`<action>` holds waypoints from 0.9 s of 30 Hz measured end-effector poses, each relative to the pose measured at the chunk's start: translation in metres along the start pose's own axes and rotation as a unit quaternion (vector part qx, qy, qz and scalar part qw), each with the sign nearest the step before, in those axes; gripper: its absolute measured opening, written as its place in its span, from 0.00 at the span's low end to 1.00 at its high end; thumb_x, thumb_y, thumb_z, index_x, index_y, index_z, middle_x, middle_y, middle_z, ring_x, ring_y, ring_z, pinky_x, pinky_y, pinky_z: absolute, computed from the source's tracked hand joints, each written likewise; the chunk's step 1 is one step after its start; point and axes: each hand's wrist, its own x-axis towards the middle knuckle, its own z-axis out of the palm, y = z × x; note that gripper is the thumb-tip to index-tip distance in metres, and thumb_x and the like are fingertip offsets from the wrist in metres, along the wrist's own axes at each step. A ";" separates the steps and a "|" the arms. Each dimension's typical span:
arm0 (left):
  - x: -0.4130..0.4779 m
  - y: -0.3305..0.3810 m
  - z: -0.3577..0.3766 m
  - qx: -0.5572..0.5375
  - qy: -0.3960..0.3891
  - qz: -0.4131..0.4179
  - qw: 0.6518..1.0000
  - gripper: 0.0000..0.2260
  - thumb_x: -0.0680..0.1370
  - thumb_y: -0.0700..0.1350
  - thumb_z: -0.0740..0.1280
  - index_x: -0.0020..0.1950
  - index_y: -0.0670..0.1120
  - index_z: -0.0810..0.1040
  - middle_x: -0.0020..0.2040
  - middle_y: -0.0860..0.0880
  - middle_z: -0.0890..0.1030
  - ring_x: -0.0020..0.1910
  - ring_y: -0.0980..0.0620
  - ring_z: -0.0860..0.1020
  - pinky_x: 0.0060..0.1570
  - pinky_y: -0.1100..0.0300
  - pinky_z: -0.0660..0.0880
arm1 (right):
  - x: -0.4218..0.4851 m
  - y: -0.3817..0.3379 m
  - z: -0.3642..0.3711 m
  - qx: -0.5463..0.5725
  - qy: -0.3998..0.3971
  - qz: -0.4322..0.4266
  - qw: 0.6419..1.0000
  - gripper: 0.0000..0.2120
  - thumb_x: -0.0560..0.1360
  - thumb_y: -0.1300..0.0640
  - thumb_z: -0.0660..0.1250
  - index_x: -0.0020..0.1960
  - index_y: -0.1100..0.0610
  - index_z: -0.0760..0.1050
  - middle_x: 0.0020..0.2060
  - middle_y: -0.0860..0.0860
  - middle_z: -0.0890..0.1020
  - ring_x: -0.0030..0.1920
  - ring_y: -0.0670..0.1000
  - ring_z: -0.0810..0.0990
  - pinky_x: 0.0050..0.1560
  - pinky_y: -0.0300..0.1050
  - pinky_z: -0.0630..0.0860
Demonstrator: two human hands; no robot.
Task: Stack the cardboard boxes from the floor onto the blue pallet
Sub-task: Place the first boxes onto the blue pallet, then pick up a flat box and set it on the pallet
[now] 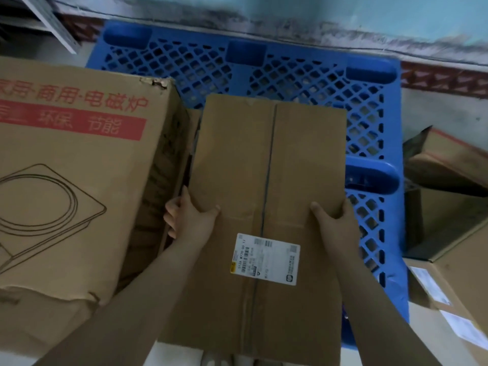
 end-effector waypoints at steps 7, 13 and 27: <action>0.022 -0.024 0.017 0.016 0.029 0.022 0.999 0.40 0.75 0.52 0.70 0.80 0.53 0.49 0.78 0.48 0.53 0.76 0.44 0.51 0.73 0.43 0.51 | 0.010 0.022 0.040 0.018 -0.003 0.000 1.000 0.41 0.76 0.41 0.68 0.81 0.54 0.53 0.77 0.53 0.65 0.75 0.57 0.67 0.71 0.57 0.66; 0.032 -0.036 0.040 0.008 0.054 0.049 0.997 0.40 0.76 0.51 0.69 0.80 0.51 0.50 0.79 0.49 0.54 0.77 0.45 0.52 0.73 0.42 0.49 | 0.018 0.041 0.048 0.022 -0.007 -0.002 1.000 0.41 0.76 0.41 0.68 0.81 0.53 0.52 0.77 0.52 0.65 0.75 0.57 0.66 0.72 0.58 0.66; 0.023 -0.054 0.064 0.028 0.026 0.069 0.997 0.38 0.78 0.50 0.67 0.81 0.47 0.49 0.81 0.52 0.49 0.79 0.49 0.50 0.76 0.46 0.51 | 0.016 0.068 0.054 0.072 -0.057 -0.009 0.996 0.37 0.80 0.52 0.65 0.82 0.51 0.49 0.79 0.49 0.59 0.78 0.51 0.60 0.74 0.48 0.59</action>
